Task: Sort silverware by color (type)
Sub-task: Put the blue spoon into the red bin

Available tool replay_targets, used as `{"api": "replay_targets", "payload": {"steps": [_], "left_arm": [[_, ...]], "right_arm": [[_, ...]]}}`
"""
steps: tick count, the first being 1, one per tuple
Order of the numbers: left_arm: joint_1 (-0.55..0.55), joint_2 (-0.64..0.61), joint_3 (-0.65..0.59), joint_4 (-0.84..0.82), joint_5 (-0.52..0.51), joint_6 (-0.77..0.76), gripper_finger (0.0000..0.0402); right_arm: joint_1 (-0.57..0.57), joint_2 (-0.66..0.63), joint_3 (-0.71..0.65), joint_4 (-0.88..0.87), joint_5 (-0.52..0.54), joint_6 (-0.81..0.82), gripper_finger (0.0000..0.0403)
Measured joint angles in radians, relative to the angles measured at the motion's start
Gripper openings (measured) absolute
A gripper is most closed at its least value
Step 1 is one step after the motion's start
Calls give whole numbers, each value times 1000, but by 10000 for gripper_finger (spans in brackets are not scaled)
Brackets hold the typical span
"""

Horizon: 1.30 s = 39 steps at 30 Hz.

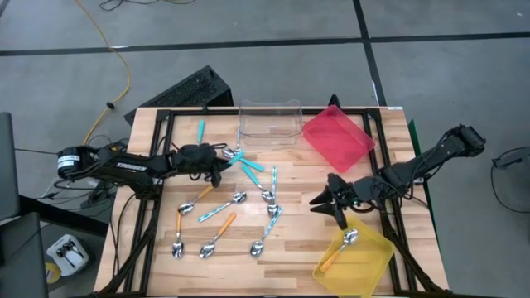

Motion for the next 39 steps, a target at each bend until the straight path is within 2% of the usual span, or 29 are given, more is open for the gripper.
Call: {"api": "replay_targets", "payload": {"steps": [4, 10, 13, 18, 22, 26, 31, 36, 39], "left_arm": [[-27, 0, 0, 120, -6, -25, 31], [-78, -1, 1, 317, -81, -20, 31], [-114, -1, 2, 405, -151, -5, 31], [-186, -2, 6, 477, -336, 33, 31], [-255, -1, 48, 469, -470, 111, 31], [-324, 1, 107, 465, -583, 230, 31], [-391, 4, 164, 420, -776, 359, 31], [-406, 42, 192, 422, -806, 384, 31], [-406, 82, 203, 424, -830, 369, 31]], "right_arm": [[0, 0, 0, 0, 93, -29, 143], [0, 0, 0, 4, 310, -99, 143], [0, 0, 0, 4, 427, -121, 148], [-13, 0, 0, 5, 521, -169, 177], [-71, 40, 0, 25, 538, -172, 218], [-146, 118, 0, 141, 537, -193, 254], [-197, 233, 0, 440, 529, -347, 265], [-234, 371, 4, 809, 444, -529, 265], [-261, 443, 49, 890, 393, -545, 265]]}}
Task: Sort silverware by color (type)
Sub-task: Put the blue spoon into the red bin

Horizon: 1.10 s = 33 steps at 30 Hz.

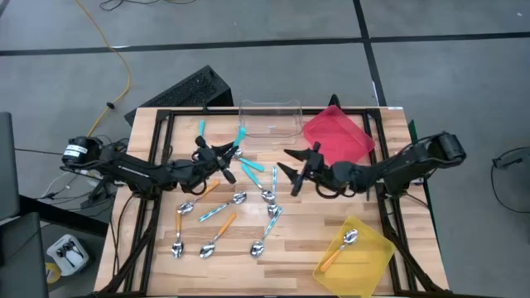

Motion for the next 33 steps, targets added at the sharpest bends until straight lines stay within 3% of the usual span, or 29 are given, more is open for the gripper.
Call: {"api": "replay_targets", "payload": {"steps": [8, 17, 33], "left_arm": [[-22, 147, 40, 165, -40, 62, 31], [-76, 254, 93, 320, -73, 242, 31], [-126, 338, 162, 452, -125, 441, 31]], "right_arm": [[-44, 166, 175, -27, -33, -26, 266], [-66, 213, 304, -61, -147, -45, 266], [-61, 205, 324, -151, -166, -36, 266]]}}
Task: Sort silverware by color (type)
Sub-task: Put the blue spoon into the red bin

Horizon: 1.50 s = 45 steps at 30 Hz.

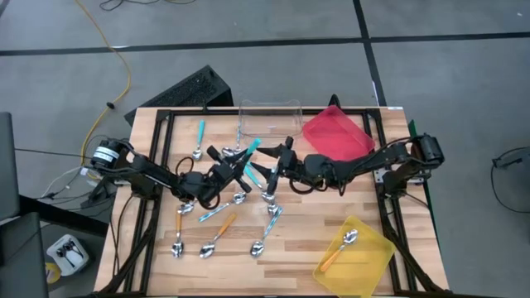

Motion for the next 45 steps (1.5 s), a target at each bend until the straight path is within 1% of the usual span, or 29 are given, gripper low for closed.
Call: {"api": "replay_targets", "payload": {"steps": [8, 12, 13, 18, 24, 27, 31, 37, 40, 43, 45], "left_arm": [[-11, 0, 0, 20, 17, -2, 31], [-10, 0, 0, 27, 74, -16, 31], [-10, 0, 0, 36, 85, -18, 31], [-7, -1, 0, 53, 99, -18, 31], [-3, -1, 0, 56, 118, -17, 31], [12, -1, 0, 56, 129, -23, 31], [27, -1, 0, 45, 147, -45, 31], [30, -1, 0, 42, 158, -48, 31], [30, -1, 0, 38, 158, -54, 31], [31, -1, 0, 29, 157, -54, 31], [31, -1, 0, 27, 156, -54, 31]], "right_arm": [[10, -49, 0, -40, 30, -8, 266], [-9, -51, 0, -16, 30, 10, 266], [-15, -50, 0, -15, 24, 21, 266], [-50, -42, 0, -21, -73, 80, 266], [-73, -42, 0, -8, -107, 99, 265], [-78, -43, 0, 5, -127, 103, 258], [-78, -43, 0, 4, -128, 107, 227], [-86, -43, 0, 8, -128, 98, 145], [-93, -43, 0, 3, -132, 99, 110], [-96, -43, 0, -1, -139, 104, 85], [-98, -43, 0, -2, -150, 104, 77]]}}
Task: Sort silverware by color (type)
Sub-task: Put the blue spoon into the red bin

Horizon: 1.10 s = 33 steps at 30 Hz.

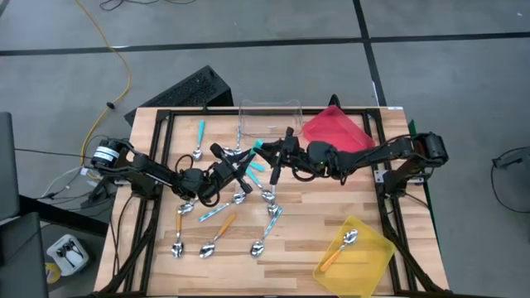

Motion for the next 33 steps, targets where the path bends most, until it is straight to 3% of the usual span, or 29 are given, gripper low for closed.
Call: {"api": "replay_targets", "payload": {"steps": [8, 13, 17, 23, 27, 33], "left_arm": [[0, 0, 0, -20, 2, -4, 35], [-5, 0, 0, -33, 13, 7, 120], [-7, -1, 0, -41, -57, -16, 190], [-10, -1, 0, -100, -77, -37, 242], [-32, -2, 0, -105, -108, -23, 248], [-66, -38, 0, -151, -117, -53, 249]], "right_arm": [[0, 0, 0, -17, 1, -3, 77], [-12, -5, 0, -49, -9, -6, 70], [-29, -6, 0, -69, 2, 9, 70], [-65, -40, -1, -134, 0, 20, 70], [-91, -125, -1, -276, 27, 20, 70], [-145, -319, 0, -624, 74, 22, 70]]}}
